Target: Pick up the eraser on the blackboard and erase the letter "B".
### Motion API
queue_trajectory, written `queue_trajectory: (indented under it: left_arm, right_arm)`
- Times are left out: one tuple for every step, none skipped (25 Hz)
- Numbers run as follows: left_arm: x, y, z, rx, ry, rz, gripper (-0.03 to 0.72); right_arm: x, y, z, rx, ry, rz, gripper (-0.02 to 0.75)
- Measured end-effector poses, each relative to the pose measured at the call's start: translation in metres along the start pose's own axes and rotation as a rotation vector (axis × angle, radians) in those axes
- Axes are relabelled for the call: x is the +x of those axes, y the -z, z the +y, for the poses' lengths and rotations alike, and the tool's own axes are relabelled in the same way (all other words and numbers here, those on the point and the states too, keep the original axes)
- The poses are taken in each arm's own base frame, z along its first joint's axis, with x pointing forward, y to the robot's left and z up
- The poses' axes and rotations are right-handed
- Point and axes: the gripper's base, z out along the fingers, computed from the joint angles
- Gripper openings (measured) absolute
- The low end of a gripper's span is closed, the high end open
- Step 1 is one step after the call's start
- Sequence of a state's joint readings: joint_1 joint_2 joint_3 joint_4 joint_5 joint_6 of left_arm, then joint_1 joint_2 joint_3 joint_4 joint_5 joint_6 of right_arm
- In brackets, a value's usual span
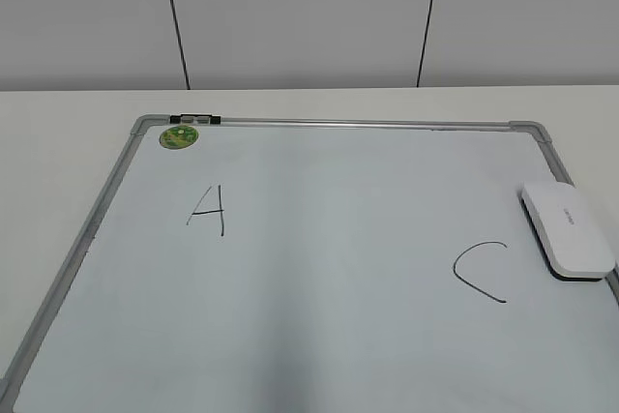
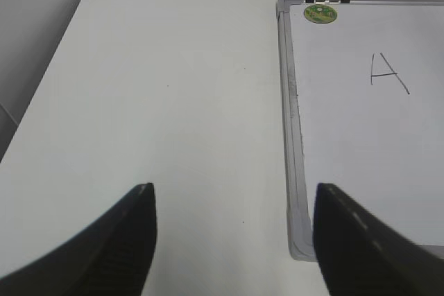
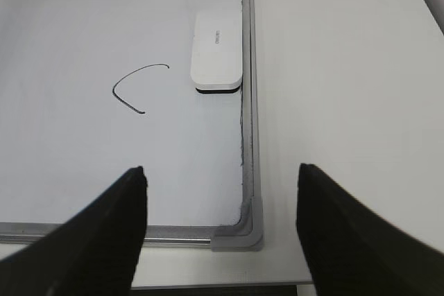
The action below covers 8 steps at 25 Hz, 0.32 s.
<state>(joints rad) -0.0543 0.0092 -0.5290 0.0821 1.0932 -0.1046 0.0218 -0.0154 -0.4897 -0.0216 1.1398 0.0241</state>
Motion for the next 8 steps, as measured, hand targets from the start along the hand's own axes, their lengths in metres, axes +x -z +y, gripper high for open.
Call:
queue_trajectory:
  left_arm:
    - [0.0000,0.0000,0.0000,0.000,0.000,0.000,0.514]
    - [0.0000,0.0000,0.0000,0.000,0.000,0.000,0.514]
    - [0.0000,0.0000,0.0000,0.000,0.000,0.000,0.513]
    - [0.0000,0.0000,0.0000,0.000,0.000,0.000,0.513]
    - [0.0000,0.0000,0.0000,0.000,0.000,0.000,0.513]
    - [0.0000,0.0000,0.0000,0.000,0.000,0.000,0.514]
    - [0.0000,0.0000,0.0000,0.000,0.000,0.000,0.514]
    - [0.0000,0.0000,0.0000,0.000,0.000,0.000,0.514]
  right_arm:
    - [0.0000,0.0000,0.0000,0.000,0.000,0.000,0.501]
    - [0.0000,0.0000,0.0000,0.000,0.000,0.000,0.501]
    - [0.0000,0.0000,0.0000,0.000,0.000,0.000,0.501]
    - [0.0000,0.0000,0.0000,0.000,0.000,0.000,0.501]
    - [0.0000,0.0000,0.0000,0.000,0.000,0.000,0.501]
    - [0.0000,0.0000,0.0000,0.000,0.000,0.000,0.501]
    - [0.0000,0.0000,0.0000,0.000,0.000,0.000,0.501]
    - [0.0000,0.0000,0.0000,0.000,0.000,0.000,0.501]
